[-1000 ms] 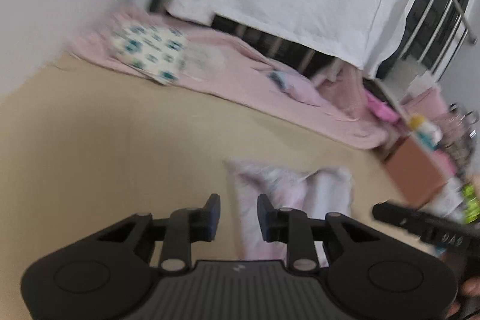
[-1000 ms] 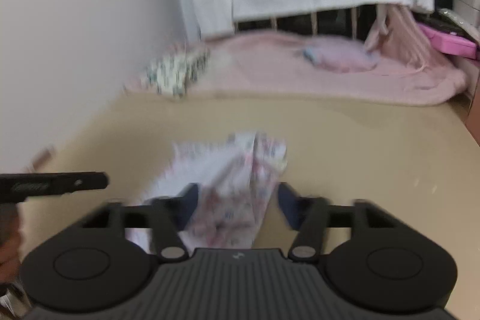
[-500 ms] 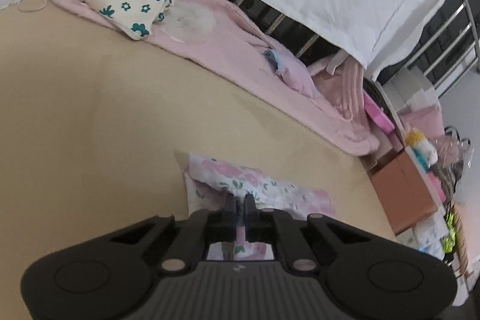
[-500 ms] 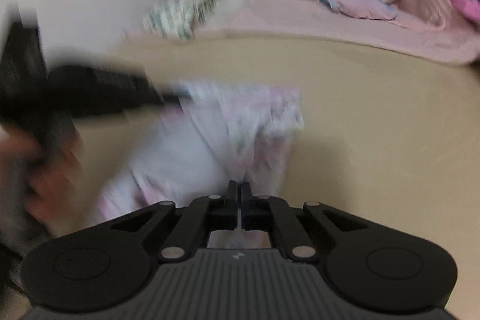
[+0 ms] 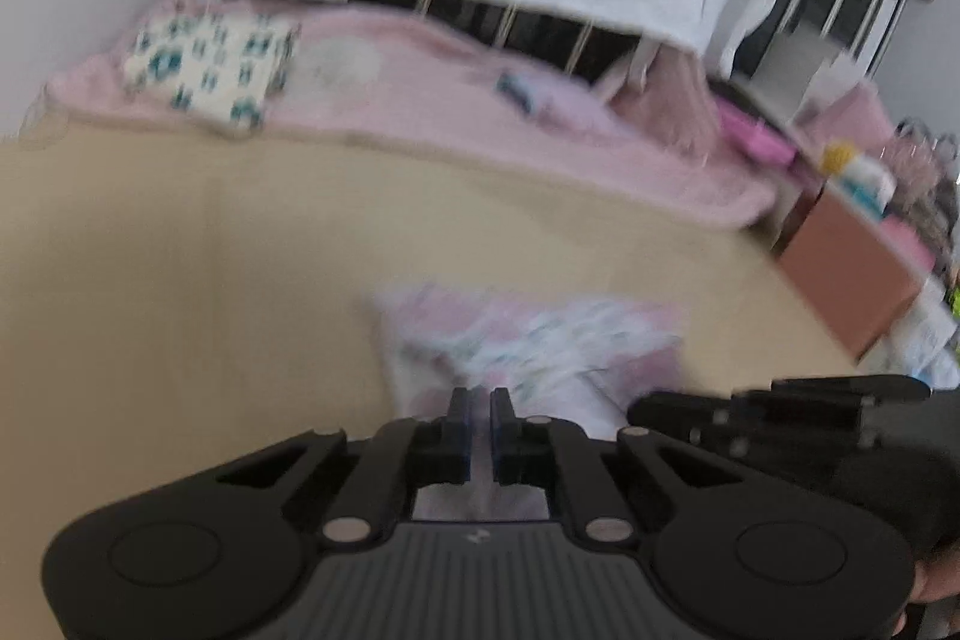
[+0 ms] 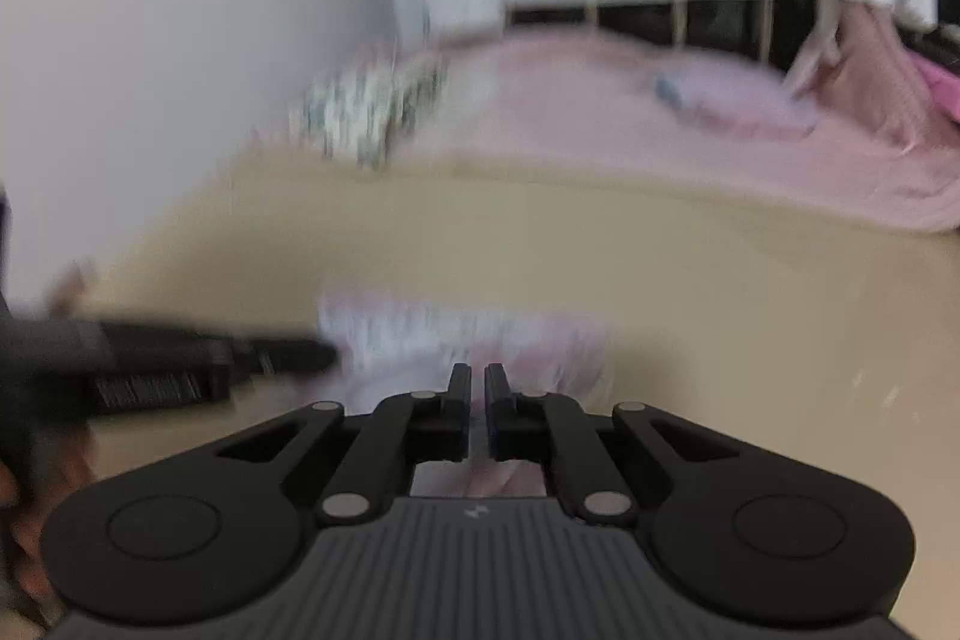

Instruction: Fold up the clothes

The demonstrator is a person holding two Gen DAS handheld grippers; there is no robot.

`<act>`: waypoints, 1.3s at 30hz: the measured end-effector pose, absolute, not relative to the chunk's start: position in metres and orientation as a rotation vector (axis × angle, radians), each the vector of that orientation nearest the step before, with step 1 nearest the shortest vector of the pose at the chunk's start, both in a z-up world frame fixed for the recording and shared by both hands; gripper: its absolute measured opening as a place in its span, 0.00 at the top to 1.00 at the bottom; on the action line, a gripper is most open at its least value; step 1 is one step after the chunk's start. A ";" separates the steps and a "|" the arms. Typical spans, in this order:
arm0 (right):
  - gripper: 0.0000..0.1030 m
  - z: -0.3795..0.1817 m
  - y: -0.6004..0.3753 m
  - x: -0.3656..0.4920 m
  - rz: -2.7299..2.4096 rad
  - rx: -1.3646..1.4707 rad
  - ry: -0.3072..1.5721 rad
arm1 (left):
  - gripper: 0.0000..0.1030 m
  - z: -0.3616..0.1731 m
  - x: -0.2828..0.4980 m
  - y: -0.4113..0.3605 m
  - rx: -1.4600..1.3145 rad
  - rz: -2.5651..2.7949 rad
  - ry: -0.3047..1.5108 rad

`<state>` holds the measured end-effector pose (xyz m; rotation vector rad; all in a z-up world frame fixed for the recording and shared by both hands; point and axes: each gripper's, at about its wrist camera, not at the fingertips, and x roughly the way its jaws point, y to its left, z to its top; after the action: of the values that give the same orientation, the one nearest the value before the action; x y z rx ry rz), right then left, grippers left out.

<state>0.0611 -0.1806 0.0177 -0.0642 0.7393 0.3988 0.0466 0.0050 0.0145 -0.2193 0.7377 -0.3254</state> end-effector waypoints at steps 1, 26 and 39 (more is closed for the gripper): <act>0.95 0.007 -0.179 0.053 0.396 -0.097 0.727 | 0.96 0.009 0.045 0.008 -0.217 -0.326 0.747; 0.93 0.005 -0.170 0.068 0.350 -0.199 0.710 | 0.89 0.011 0.092 -0.037 0.050 -0.355 0.727; 0.25 0.032 -0.210 -0.127 0.939 -0.390 0.379 | 0.56 0.036 -0.076 0.037 0.159 -0.934 0.492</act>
<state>-0.1268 -0.2097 0.0317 -0.3903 0.3795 0.9388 -0.0763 0.0366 0.0361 0.1594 0.4923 -0.9336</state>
